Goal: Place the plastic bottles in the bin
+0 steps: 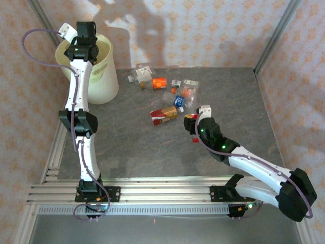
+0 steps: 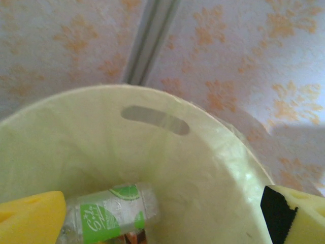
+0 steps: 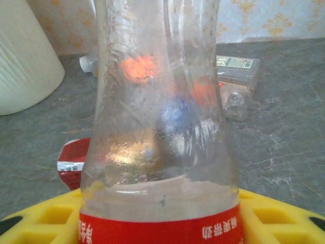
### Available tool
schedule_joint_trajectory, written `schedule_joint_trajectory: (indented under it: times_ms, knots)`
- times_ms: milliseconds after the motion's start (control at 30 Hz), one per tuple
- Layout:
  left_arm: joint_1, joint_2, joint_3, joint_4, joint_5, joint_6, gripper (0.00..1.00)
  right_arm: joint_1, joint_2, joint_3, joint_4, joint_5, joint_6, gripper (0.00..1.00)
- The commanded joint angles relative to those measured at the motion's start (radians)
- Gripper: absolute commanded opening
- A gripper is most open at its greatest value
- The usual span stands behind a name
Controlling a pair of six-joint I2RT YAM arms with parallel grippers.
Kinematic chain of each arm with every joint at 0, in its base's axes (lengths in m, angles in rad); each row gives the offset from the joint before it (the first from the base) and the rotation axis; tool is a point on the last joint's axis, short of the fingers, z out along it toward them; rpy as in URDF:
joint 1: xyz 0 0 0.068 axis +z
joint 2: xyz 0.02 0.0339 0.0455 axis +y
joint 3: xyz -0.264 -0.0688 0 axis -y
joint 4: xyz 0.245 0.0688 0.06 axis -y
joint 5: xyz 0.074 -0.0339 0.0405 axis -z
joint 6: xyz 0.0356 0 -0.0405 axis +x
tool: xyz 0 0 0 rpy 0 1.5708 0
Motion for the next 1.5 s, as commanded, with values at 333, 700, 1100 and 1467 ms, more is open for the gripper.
schedule_joint_trajectory:
  times_ms: [333, 700, 1100, 1467]
  knots:
    - [-0.156, -0.319, -0.345, 0.179, 0.475, 0.066, 1.0, -0.196, 0.007, 0.059, 0.084, -0.438, 0.031, 0.54]
    - [-0.282, -0.62, -0.842, 0.459, 0.838, 0.085, 1.0, -0.259, 0.038, 0.188, 0.027, -0.602, 0.065, 0.53]
    - [-0.439, -0.863, -1.2, 0.791, 1.122, 0.058, 1.0, -0.26, 0.069, 0.281, -0.006, -0.688, 0.091, 0.54]
    - [-0.564, -0.817, -1.155, 0.629, 1.044, 0.216, 1.0, -0.248, 0.095, 0.342, 0.068, -0.884, 0.114, 0.54]
